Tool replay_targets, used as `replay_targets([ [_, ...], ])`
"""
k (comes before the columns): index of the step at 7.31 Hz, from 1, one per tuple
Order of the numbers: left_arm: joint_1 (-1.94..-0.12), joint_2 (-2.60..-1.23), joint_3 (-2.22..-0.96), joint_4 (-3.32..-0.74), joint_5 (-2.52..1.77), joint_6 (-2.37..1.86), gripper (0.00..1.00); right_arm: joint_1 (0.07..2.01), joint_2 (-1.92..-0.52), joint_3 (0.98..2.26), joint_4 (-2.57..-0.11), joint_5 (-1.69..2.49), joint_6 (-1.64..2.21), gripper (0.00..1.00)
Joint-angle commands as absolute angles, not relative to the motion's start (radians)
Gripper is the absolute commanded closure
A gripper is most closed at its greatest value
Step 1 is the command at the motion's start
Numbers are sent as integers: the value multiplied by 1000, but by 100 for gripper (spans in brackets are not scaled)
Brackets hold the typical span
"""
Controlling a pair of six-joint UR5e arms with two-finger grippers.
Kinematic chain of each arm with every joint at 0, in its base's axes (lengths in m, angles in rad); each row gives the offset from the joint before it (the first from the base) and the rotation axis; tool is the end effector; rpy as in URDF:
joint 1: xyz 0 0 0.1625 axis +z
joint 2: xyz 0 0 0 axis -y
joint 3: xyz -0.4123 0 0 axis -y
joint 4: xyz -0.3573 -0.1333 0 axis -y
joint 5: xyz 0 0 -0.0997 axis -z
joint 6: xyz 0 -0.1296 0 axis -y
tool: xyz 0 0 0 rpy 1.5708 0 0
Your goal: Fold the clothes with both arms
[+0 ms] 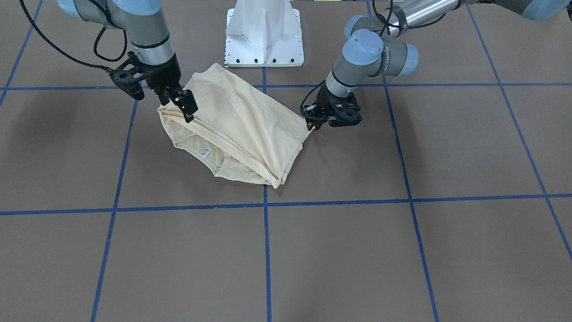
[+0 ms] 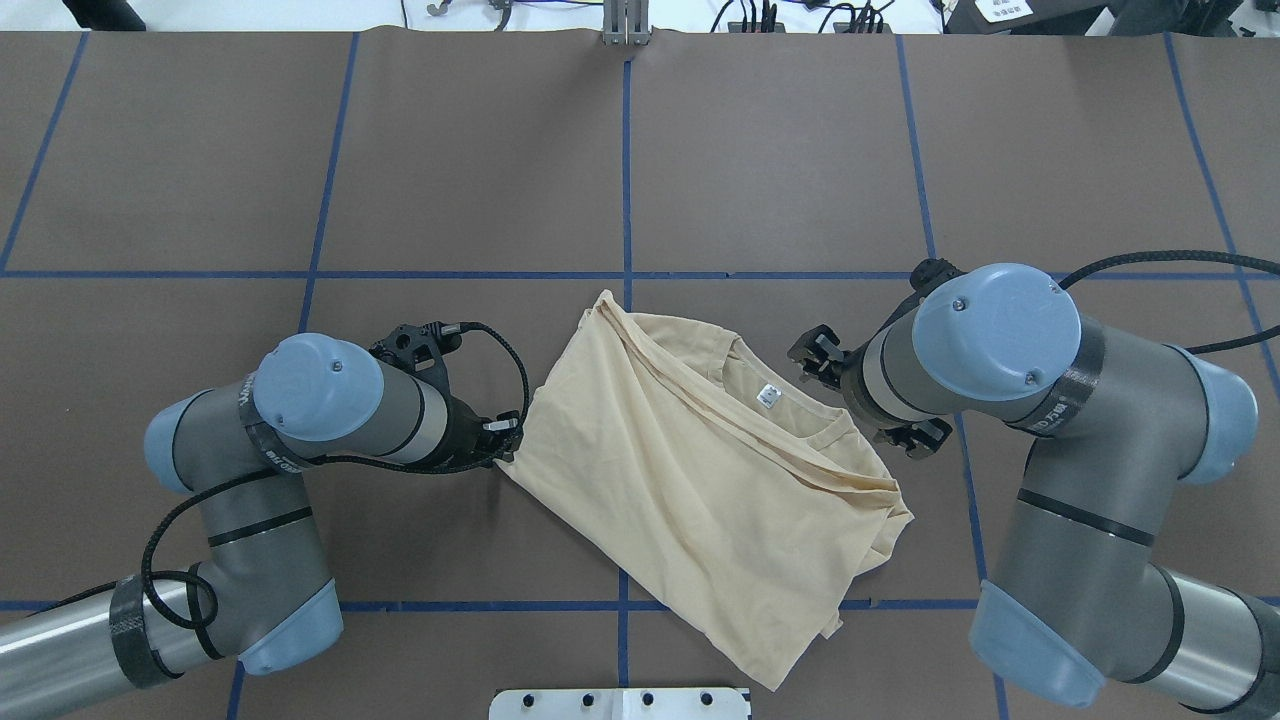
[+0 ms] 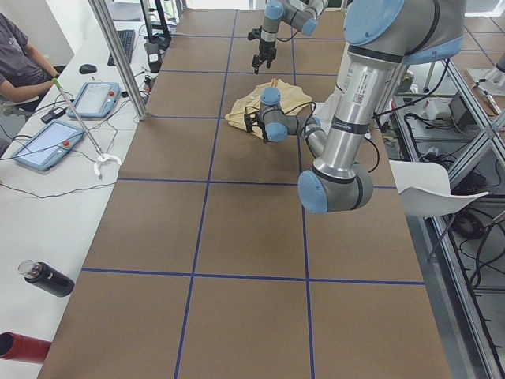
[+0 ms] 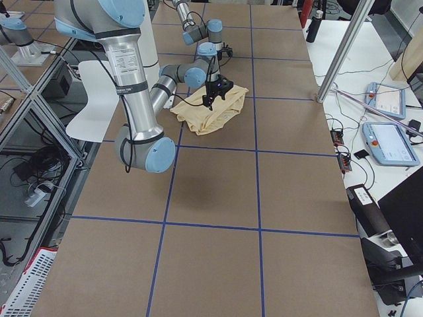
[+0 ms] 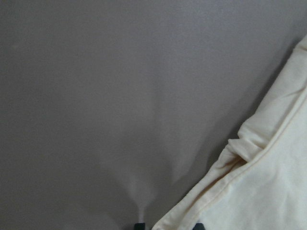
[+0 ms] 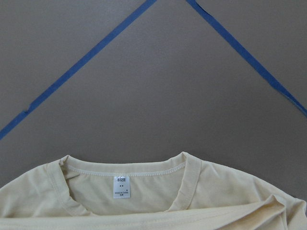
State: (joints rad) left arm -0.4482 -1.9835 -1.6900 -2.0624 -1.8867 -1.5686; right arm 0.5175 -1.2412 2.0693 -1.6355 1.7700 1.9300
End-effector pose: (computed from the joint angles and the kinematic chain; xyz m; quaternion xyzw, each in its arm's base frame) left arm 0.5278 -0.3570 0.3379 -0.0257 0.5020 -0.1153 0.8567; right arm -0.4116 -0.3582 0.3123 -0.0627 -0.3768 0.3584 0.8518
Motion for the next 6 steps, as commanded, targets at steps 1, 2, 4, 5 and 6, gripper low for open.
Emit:
replay_targets([
  [1,-465,-1985,-1700,-2026,-1887,-1562,100,517,-1239,2066,-1635,1770,1931,0],
  [2,-507,-1988,-1701,-2026,-1891,-1496,100,517,-1241,2066,-1635,1769,1931,0],
  [4,-617,-2015,-1683,-2028,-1890,-1361,100,515,-1241,2066,-1635,1769,1931,0],
  [5,-680,-2081,-1608,-2029,-1894,-1304,100,515,-1241,2065,-1635,1767,1930,0],
  [6,-724,-2185,-1469,-2052,-1893,-1302,100,514,-1241,2057,-1635,1767,1930,0],
])
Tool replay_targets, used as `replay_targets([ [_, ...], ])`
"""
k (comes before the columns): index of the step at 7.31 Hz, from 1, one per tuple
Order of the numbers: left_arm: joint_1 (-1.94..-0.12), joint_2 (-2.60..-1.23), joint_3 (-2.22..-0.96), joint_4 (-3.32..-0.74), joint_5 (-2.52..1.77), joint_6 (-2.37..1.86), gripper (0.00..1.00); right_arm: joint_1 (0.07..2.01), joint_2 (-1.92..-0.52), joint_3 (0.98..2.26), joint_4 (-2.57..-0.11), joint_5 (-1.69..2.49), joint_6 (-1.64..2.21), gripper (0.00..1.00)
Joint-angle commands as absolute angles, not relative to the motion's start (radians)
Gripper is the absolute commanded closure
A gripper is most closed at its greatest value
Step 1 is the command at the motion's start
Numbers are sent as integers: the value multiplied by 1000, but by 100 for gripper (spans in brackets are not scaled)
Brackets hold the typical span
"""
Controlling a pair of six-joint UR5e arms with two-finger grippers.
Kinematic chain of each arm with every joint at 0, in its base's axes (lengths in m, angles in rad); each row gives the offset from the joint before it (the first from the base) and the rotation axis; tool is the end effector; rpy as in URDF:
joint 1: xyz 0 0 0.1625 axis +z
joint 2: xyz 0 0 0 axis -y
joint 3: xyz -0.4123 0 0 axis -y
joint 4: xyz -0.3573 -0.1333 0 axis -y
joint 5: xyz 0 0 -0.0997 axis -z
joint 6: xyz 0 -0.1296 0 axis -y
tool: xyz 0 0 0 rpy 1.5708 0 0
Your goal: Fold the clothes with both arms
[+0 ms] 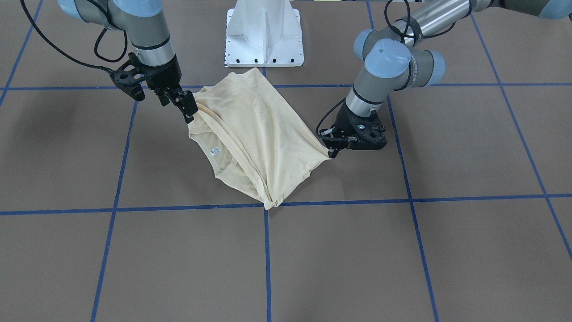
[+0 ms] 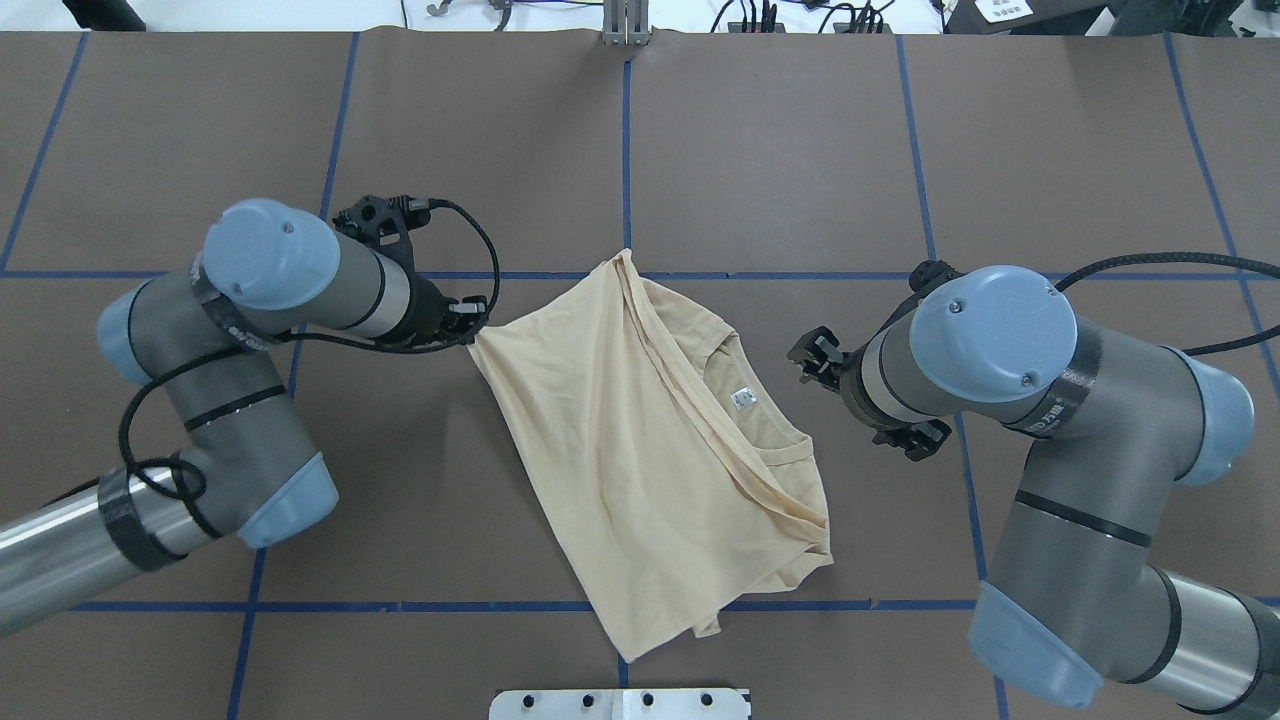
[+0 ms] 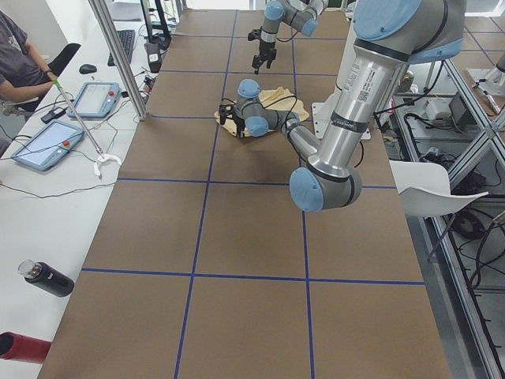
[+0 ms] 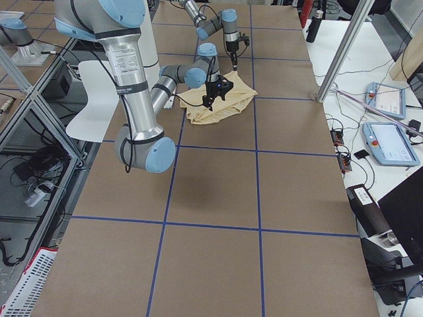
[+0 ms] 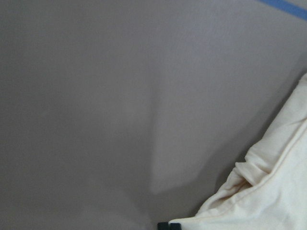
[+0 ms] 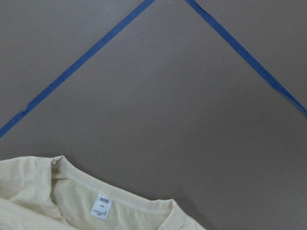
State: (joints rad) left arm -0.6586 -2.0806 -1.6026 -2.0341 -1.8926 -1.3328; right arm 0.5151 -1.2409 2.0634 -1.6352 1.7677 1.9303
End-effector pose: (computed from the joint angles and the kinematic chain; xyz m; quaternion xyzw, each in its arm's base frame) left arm 0.4691 -0.4797 0.3199 0.0795 0.4892 -0.1051 0.8621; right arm -0.4137 -0.3582 0.3145 -0.0624 -0.3742 0.3586 0.8529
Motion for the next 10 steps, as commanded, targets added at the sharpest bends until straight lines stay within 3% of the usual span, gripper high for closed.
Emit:
replay_targets([
  [1,-753,-2282,-1345,-2095,-1893,-1302,100,511,-1230,2056,-1635,1766,1933,0],
  [3,-776,-2342,-1190,-2239,-1888,-1304,100,508,-1128,1978,-1634,1759,1936,0],
  [4,-778,-2341,-1189,-2250,-1890,-1305,100,505,-1094,1956,-1632,1749,1933,0],
  [5,-782,-2324,-1224,-2256,-1890,-1301,39,485,-1083,1951,-1599,1714,1931,0],
  [7,-784,-2208,-1389,-2241,-1894,-1298,35,410,-1037,1878,-1531,1638,1881,0],
  [9,-788,-2061,-1599,-2179,-1896,-1298,36,345,-1029,1870,-1537,1667,1528,1],
  [10,-790,-2039,-1649,-2146,-1896,-1298,36,339,-988,1843,-1543,1724,1385,20],
])
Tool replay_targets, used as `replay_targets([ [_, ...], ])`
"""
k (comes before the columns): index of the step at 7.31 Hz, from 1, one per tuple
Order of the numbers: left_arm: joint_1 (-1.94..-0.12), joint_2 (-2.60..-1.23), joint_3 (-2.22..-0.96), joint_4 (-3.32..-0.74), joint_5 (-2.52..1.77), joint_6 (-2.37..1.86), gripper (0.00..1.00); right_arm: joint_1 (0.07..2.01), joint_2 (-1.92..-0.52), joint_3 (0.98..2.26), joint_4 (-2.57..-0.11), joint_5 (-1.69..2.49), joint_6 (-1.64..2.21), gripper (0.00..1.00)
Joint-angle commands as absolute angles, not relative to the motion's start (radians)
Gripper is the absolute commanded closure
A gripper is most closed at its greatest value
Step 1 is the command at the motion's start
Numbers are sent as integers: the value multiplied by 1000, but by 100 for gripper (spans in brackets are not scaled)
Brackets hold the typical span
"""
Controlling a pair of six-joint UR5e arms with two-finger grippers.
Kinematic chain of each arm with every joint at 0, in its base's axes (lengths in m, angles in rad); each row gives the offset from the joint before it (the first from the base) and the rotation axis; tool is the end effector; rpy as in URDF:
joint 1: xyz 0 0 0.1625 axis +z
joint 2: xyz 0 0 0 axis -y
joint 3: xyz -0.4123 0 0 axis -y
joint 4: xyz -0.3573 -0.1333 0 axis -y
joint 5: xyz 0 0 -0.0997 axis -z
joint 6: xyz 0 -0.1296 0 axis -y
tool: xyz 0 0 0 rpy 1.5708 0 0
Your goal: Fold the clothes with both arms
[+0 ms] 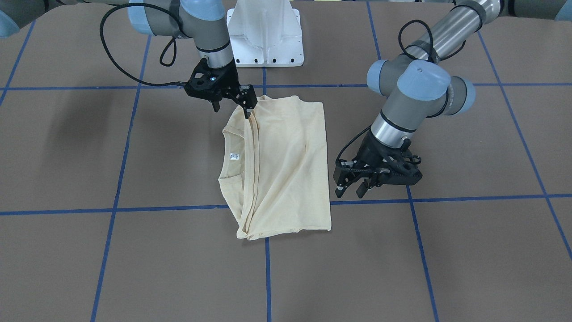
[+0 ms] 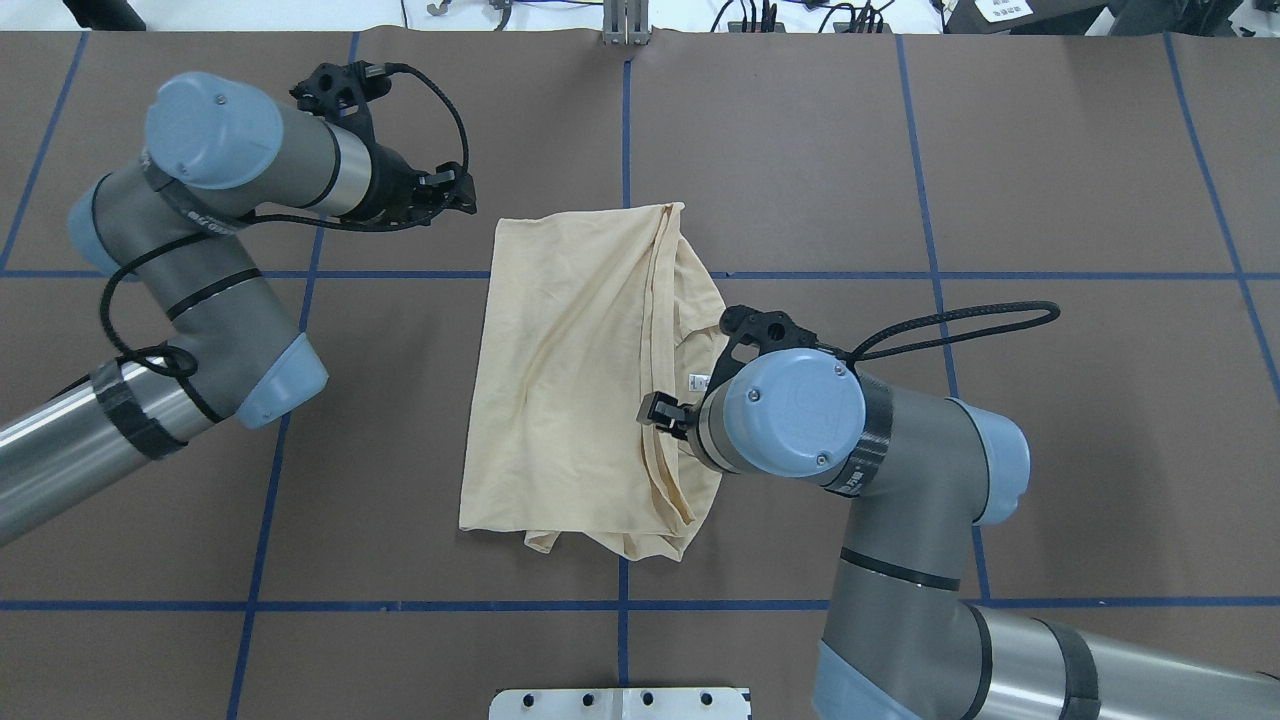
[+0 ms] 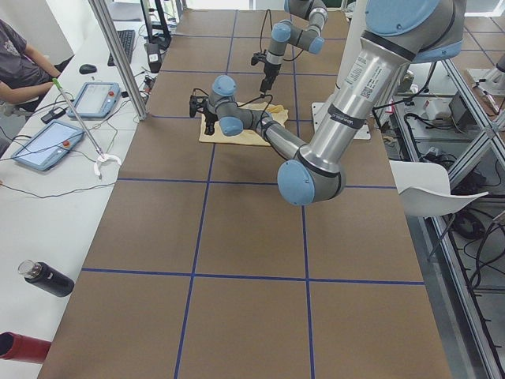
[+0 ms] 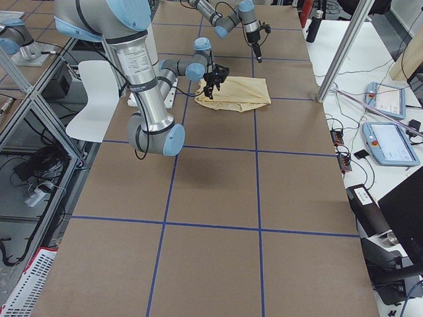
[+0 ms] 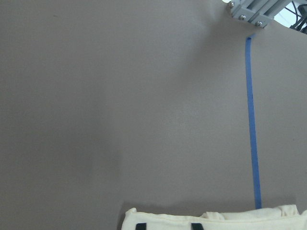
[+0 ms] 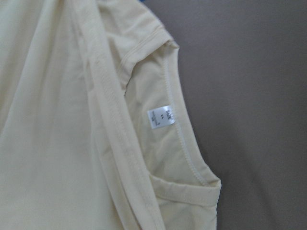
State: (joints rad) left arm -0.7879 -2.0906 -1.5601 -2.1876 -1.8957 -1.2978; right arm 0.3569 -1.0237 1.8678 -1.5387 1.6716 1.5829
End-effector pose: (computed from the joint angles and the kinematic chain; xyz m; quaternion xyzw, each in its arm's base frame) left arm 0.4078 -0.5402 0.3091 0.1485 0.5235 -0.1290 0.8290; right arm -0.5340 -0.3275 0.2535 0.0277 -0.4252 0.1449 0.8930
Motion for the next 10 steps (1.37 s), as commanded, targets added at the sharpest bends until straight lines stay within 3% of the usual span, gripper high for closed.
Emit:
replay_targets([
  [1,-790,-2028,-1667,-2135,-1894,-1298,36,325,-970,1806,-1561,1738,1250,44],
  [4,-788,-2028,-1667,-2135,-1893,-1299,36,272,-989,1789,-1571,1723,1164,49],
  [6,-787,-2028,-1667,-2135,-1891,-1301,36,276,-988,1787,-1571,1723,1149,59],
  [10,-782,-2028,-1663,-2135,-1888,-1302,36,325,-986,1772,-1572,1730,1082,58],
])
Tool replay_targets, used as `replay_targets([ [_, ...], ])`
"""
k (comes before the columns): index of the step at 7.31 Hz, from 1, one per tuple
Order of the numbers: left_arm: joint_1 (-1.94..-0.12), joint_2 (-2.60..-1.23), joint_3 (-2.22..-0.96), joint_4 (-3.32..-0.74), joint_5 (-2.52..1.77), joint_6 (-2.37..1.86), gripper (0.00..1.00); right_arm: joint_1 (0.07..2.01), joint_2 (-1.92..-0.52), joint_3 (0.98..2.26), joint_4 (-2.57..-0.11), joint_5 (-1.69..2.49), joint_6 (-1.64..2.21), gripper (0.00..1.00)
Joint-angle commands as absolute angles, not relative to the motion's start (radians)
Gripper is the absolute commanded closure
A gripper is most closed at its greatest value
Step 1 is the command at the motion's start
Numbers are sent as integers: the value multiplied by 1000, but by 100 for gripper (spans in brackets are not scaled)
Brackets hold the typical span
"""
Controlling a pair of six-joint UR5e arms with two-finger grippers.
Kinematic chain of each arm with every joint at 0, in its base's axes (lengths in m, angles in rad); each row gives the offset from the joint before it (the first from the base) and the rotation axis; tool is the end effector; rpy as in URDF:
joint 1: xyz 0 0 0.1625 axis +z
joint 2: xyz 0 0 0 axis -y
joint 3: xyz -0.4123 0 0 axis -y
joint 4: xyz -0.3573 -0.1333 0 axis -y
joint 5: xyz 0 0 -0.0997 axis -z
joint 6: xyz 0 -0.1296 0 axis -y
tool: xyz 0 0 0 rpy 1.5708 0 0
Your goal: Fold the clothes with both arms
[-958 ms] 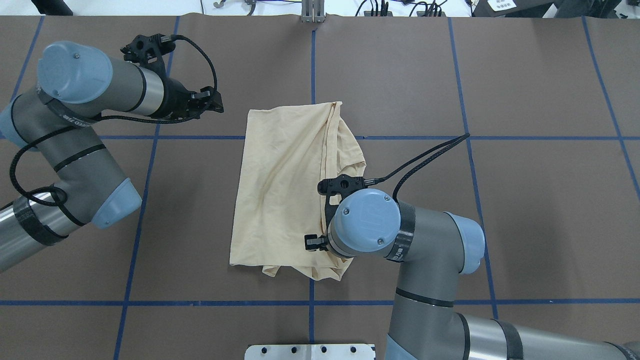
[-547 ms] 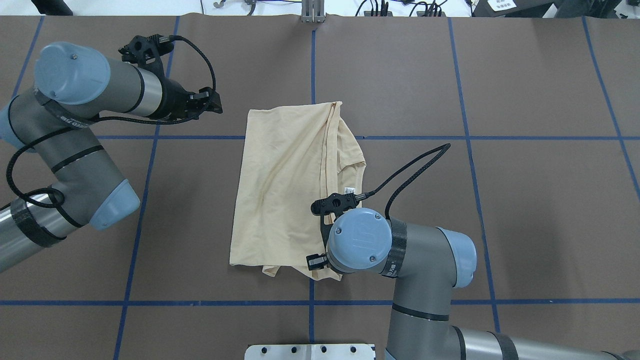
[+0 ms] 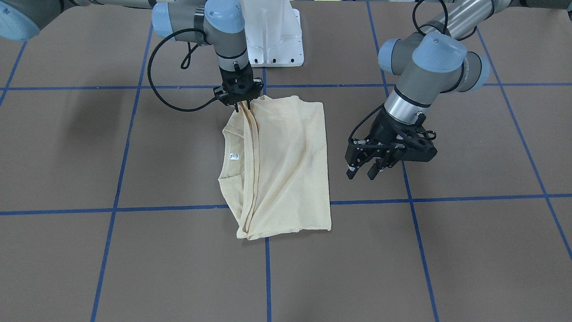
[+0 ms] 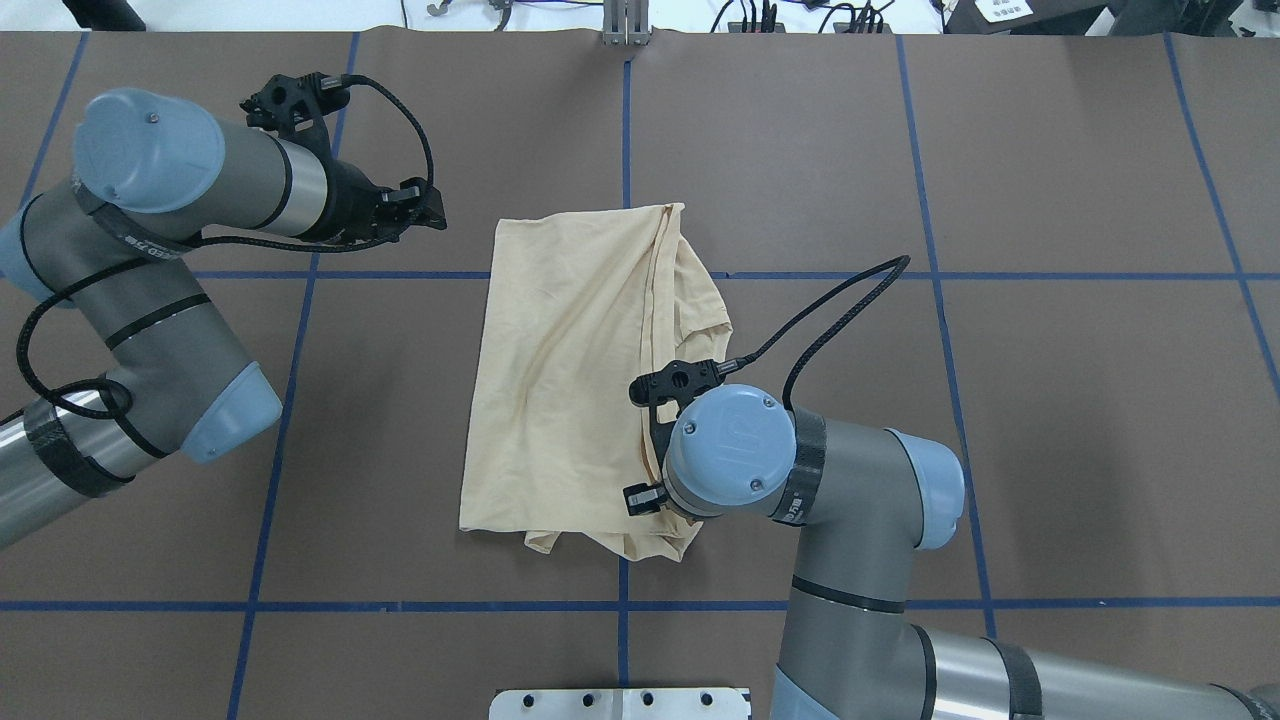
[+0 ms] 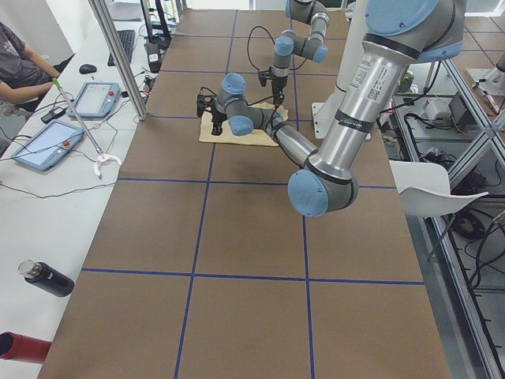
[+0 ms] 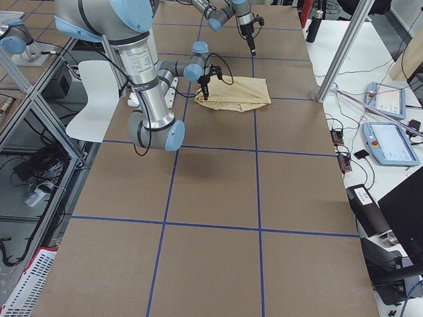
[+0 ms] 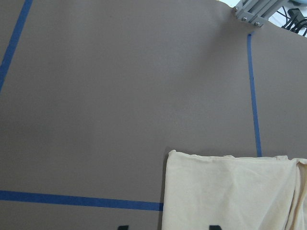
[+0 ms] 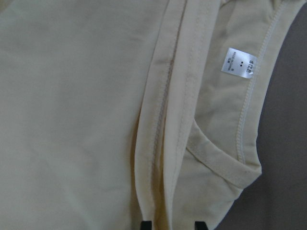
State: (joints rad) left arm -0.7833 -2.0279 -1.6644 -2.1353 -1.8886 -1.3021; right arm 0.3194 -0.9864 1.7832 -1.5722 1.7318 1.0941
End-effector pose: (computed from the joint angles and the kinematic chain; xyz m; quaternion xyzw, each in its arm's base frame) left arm 0.3886 -0.5180 0.3101 0.1462 0.5193 -0.1322 0.8316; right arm -0.5707 -0.3073 0.2692 0.0813 -0.3846 -0.1032 0.9137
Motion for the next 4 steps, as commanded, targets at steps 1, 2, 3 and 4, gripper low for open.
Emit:
replay_targets([
  [1,-782,-2028,-1663,-2135,-1887,-1302,36,313,-983,1772,-1572,1727,1083,58],
  [2,-782,-2028,-1663,-2137,-1887,-1302,36,308,-974,1770,-1572,1727,1083,57],
  [3,-782,-2028,-1660,-2135,-1887,-1304,36,308,-973,1773,-1571,1730,1081,57],
  [4,-781,-2028,-1658,-2135,-1887,-1304,36,308,-970,1773,-1569,1729,1080,53],
])
